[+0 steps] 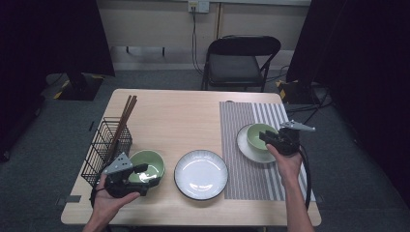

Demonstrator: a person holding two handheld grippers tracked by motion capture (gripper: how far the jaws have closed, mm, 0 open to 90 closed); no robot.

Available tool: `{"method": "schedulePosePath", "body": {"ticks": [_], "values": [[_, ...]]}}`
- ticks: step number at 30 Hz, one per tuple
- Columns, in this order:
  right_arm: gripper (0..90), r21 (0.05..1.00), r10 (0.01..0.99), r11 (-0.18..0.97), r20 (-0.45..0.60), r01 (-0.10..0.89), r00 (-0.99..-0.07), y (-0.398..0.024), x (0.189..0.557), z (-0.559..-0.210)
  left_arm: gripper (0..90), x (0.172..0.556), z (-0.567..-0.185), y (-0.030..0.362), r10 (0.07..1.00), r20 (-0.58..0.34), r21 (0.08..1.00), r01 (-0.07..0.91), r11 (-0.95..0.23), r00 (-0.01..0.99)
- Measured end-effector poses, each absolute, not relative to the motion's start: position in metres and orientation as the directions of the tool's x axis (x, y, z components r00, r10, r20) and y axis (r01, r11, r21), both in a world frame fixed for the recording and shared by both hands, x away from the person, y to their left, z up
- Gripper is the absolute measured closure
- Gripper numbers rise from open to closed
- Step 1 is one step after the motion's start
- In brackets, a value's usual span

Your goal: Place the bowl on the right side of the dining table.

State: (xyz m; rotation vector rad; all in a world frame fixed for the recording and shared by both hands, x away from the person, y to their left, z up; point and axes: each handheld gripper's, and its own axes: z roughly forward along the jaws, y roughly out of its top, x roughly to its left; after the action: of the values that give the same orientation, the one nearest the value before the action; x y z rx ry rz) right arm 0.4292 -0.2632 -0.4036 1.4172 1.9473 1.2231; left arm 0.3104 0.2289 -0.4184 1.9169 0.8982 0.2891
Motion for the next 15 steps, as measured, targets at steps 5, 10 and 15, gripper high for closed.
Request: {"method": "schedulePosePath", "body": {"ticks": [5,10,15], "values": [[67.8,0.842,0.89,0.103,0.161,0.53,-0.427,-0.25,0.426,-0.403,29.4,0.31,-0.419,0.23,0.697,-0.17,0.845,0.467,-0.262,0.697],[67.8,0.843,0.874,0.127,0.154,0.522,-0.461,-0.229,0.423,-0.403,29.3,0.31,-0.417,0.232,0.701,-0.166,0.85,0.461,-0.255,0.694],[65.5,0.844,0.852,0.151,0.153,0.514,-0.501,-0.212,0.423,-0.4,31.5,0.31,-0.416,0.233,0.706,-0.17,0.846,0.469,-0.253,0.687]]}}
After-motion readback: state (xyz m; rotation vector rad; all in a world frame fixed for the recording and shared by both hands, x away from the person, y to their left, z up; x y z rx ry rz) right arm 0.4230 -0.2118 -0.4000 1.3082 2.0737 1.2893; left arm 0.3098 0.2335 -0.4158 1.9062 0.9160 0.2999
